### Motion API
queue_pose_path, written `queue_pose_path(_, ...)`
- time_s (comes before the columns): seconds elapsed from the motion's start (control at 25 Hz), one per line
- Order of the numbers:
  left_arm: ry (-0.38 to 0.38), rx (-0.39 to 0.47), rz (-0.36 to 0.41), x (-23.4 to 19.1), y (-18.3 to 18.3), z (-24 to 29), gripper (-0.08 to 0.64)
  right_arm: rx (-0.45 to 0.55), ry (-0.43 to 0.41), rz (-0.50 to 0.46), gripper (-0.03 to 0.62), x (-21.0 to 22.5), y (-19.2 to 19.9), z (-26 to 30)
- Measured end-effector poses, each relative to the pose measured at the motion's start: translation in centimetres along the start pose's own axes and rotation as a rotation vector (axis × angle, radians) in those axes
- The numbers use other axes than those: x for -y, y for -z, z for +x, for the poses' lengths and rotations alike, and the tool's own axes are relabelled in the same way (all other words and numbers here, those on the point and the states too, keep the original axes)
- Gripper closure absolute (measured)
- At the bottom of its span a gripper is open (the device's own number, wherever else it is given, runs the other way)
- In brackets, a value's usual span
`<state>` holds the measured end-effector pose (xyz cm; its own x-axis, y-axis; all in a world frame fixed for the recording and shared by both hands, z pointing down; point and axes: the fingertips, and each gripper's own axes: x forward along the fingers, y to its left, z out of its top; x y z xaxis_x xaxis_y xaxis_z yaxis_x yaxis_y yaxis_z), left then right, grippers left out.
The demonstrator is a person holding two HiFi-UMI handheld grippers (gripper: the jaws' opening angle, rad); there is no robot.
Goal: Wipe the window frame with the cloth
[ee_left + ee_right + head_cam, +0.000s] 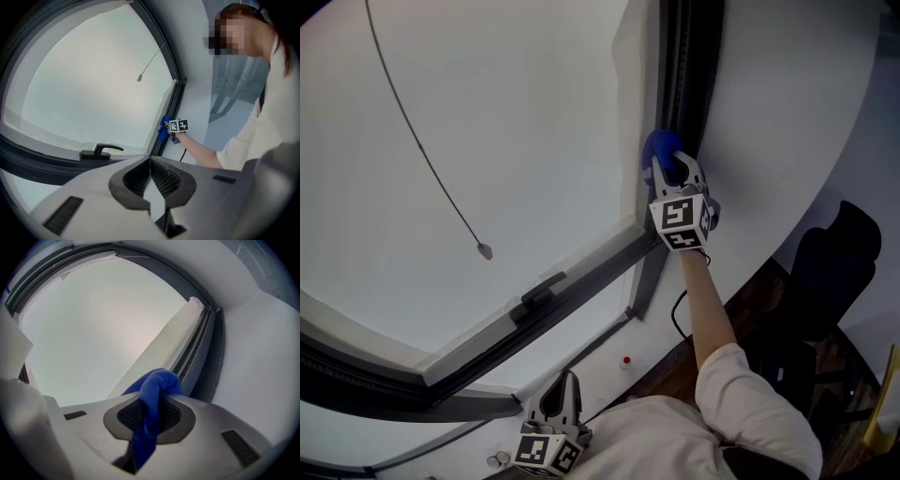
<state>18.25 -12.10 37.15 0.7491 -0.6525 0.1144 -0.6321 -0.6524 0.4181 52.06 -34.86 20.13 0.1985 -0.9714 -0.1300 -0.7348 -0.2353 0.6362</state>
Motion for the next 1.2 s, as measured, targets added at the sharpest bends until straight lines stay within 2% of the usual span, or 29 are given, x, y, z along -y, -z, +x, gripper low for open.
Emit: queue_pose_path(1.2, -0.042, 0.008, -0.008, -0.2, 0.3, 0.5, 0.549, -0.159, -0.127, 0.074, 0.535, -8.3, 10.4, -2.0)
